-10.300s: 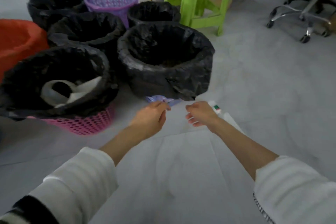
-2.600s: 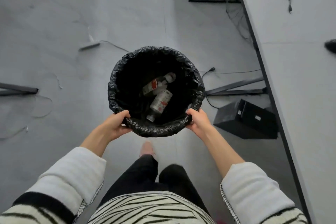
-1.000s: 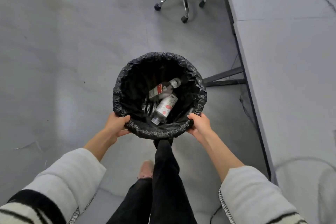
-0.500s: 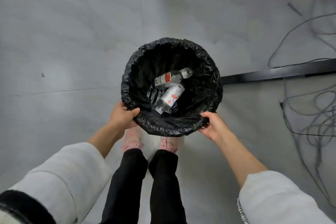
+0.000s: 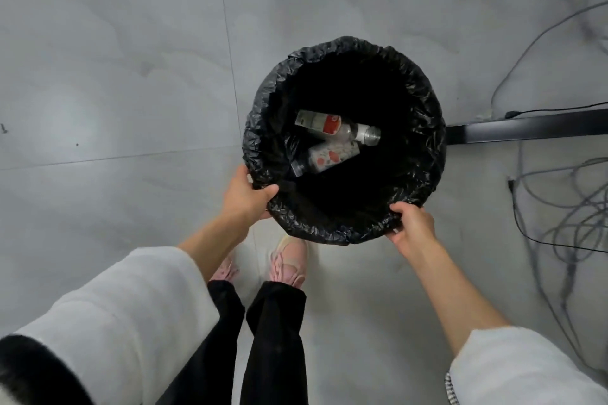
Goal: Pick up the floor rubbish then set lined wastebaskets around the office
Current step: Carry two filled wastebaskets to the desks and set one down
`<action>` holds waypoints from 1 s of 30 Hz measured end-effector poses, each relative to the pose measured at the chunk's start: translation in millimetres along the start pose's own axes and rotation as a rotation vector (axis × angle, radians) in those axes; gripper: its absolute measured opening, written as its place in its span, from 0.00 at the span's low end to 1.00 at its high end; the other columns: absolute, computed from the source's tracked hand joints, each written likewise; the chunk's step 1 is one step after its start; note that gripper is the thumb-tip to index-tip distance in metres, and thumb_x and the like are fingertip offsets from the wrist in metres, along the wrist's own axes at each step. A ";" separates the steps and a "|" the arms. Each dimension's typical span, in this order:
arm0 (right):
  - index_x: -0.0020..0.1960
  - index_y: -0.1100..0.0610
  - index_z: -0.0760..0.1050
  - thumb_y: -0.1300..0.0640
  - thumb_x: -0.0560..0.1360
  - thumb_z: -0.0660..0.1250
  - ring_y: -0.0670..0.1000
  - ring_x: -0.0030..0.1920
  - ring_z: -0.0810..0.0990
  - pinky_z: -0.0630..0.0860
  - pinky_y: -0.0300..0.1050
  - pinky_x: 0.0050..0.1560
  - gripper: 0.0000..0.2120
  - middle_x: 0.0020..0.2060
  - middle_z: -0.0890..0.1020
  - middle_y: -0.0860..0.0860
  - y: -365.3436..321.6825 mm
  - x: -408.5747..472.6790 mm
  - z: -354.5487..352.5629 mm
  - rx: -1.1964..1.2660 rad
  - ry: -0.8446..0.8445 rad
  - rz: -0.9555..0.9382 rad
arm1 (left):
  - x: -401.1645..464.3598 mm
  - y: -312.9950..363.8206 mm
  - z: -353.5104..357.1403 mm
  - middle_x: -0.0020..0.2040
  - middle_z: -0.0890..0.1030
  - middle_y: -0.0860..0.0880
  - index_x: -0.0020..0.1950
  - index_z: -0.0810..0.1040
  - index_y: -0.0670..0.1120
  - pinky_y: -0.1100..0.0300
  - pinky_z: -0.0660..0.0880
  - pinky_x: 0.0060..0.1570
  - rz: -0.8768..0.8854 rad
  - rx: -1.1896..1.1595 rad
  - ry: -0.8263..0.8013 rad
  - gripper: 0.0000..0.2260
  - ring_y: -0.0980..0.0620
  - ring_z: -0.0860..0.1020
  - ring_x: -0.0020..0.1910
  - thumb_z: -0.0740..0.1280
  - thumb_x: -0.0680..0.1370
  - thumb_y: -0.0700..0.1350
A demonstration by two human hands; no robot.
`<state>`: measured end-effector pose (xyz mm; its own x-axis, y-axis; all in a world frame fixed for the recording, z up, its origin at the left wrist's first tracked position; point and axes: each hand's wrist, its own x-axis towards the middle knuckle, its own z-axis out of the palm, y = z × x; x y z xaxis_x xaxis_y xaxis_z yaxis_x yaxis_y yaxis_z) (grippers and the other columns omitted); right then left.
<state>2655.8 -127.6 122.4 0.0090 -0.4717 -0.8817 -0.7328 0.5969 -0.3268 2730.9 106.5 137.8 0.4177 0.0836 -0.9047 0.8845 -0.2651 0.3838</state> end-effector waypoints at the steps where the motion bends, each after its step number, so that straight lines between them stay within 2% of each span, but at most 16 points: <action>1: 0.57 0.58 0.69 0.71 0.74 0.58 0.54 0.46 0.78 0.78 0.51 0.45 0.15 0.47 0.78 0.56 -2.4 0.1 0.0 -0.004 0.002 0.006 | 0.7 1.5 2.0 0.58 0.78 0.44 0.61 0.68 0.47 0.55 0.79 0.43 -0.006 0.010 0.012 0.15 0.44 0.79 0.54 0.65 0.77 0.36; 3: 0.61 0.61 0.69 0.71 0.75 0.58 0.56 0.50 0.77 0.77 0.53 0.49 0.17 0.51 0.77 0.58 -3.8 -0.5 0.2 -0.016 0.014 0.014 | 1.8 1.6 1.8 0.58 0.79 0.43 0.57 0.68 0.48 0.55 0.79 0.42 -0.014 0.022 0.013 0.12 0.44 0.80 0.54 0.65 0.77 0.37; 5: 0.64 0.62 0.69 0.70 0.75 0.59 0.56 0.52 0.77 0.77 0.51 0.47 0.18 0.53 0.77 0.58 -3.9 -5.0 1.1 -0.019 0.015 0.023 | 1.1 0.7 -2.6 0.59 0.79 0.41 0.58 0.68 0.48 0.55 0.79 0.45 -0.011 0.050 -0.014 0.12 0.43 0.80 0.54 0.66 0.77 0.39; 6: 0.64 0.62 0.69 0.68 0.75 0.61 0.56 0.52 0.77 0.78 0.50 0.44 0.17 0.54 0.78 0.58 -3.2 -8.9 1.6 -0.020 0.006 0.029 | -1.8 1.6 -6.2 0.60 0.78 0.41 0.61 0.68 0.48 0.55 0.78 0.48 -0.005 0.094 -0.038 0.14 0.43 0.80 0.55 0.66 0.77 0.42; 8: 0.65 0.61 0.70 0.64 0.76 0.63 0.55 0.53 0.78 0.78 0.49 0.44 0.17 0.57 0.78 0.57 -0.2 -19.8 -1.5 -0.028 -0.028 0.058 | -13.5 4.6 -14.3 0.64 0.76 0.43 0.71 0.61 0.49 0.51 0.75 0.58 0.002 0.213 -0.114 0.25 0.44 0.77 0.60 0.66 0.77 0.49; 10: 0.62 0.59 0.71 0.58 0.78 0.63 0.54 0.54 0.77 0.76 0.51 0.51 0.14 0.59 0.78 0.57 2.5 -40.9 -7.9 -0.053 -0.061 0.101 | -32.9 9.0 -23.9 0.70 0.71 0.44 0.77 0.51 0.49 0.50 0.69 0.67 -0.007 0.348 -0.196 0.33 0.45 0.71 0.67 0.64 0.77 0.53; 11: 0.63 0.57 0.71 0.56 0.78 0.62 0.55 0.55 0.76 0.74 0.53 0.55 0.14 0.61 0.77 0.57 3.8 -53.0 -10.3 -0.078 -0.067 0.114 | -43.6 9.8 -30.1 0.72 0.68 0.44 0.77 0.49 0.48 0.51 0.67 0.68 -0.002 0.447 -0.227 0.33 0.45 0.69 0.69 0.63 0.78 0.53; 14: 0.68 0.60 0.67 0.54 0.80 0.60 0.59 0.62 0.74 0.71 0.54 0.60 0.19 0.65 0.73 0.60 9.3 -104.0 -22.0 -0.141 -0.059 0.093 | -85.7 10.0 -54.8 0.72 0.69 0.43 0.75 0.58 0.45 0.54 0.65 0.66 0.057 0.824 -0.267 0.25 0.44 0.70 0.69 0.60 0.80 0.50; 16: 0.65 0.59 0.68 0.55 0.80 0.59 0.58 0.56 0.77 0.74 0.52 0.55 0.15 0.62 0.75 0.61 14.4 -148.4 -33.0 -0.172 -0.091 0.034 | -121.3 15.5 -72.9 0.70 0.71 0.43 0.73 0.64 0.45 0.56 0.66 0.65 0.110 0.970 -0.275 0.21 0.44 0.72 0.67 0.59 0.80 0.48; 18: 0.65 0.61 0.68 0.56 0.81 0.58 0.56 0.50 0.77 0.75 0.45 0.45 0.16 0.54 0.78 0.60 21.7 -189.5 -43.9 -0.255 -0.126 -0.043 | -156.2 21.4 -90.4 0.68 0.73 0.44 0.71 0.67 0.45 0.58 0.67 0.63 0.178 1.056 -0.282 0.18 0.45 0.74 0.64 0.58 0.80 0.46; 20: 0.64 0.61 0.70 0.56 0.81 0.57 0.55 0.48 0.77 0.74 0.41 0.39 0.14 0.51 0.78 0.59 30.3 -242.3 -60.5 -0.277 -0.150 -0.080 | -199.4 34.4 -109.1 0.66 0.75 0.45 0.69 0.68 0.45 0.58 0.68 0.62 0.261 1.127 -0.297 0.17 0.44 0.75 0.63 0.58 0.80 0.46; 25: 0.62 0.62 0.72 0.57 0.80 0.57 0.54 0.46 0.78 0.73 0.39 0.38 0.14 0.52 0.80 0.60 66.0 -365.9 -107.3 -0.200 -0.137 -0.122 | -298.0 64.7 -127.9 0.60 0.79 0.46 0.67 0.71 0.44 0.58 0.69 0.58 0.452 1.251 -0.369 0.15 0.44 0.76 0.59 0.58 0.81 0.45; 30: 0.53 0.55 0.71 0.56 0.80 0.58 0.47 0.36 0.77 0.72 0.37 0.36 0.05 0.47 0.79 0.56 121.3 -449.2 -164.7 0.048 -0.106 -0.154 | -375.5 62.8 -118.2 0.59 0.78 0.44 0.66 0.71 0.45 0.58 0.70 0.54 0.608 1.378 -0.461 0.15 0.44 0.77 0.58 0.57 0.81 0.45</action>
<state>2450.7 49.8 534.8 0.1920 -0.4909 -0.8498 -0.6840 0.5540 -0.4746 2654.1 171.9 523.5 0.3022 -0.5770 -0.7588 -0.3540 -0.8070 0.4726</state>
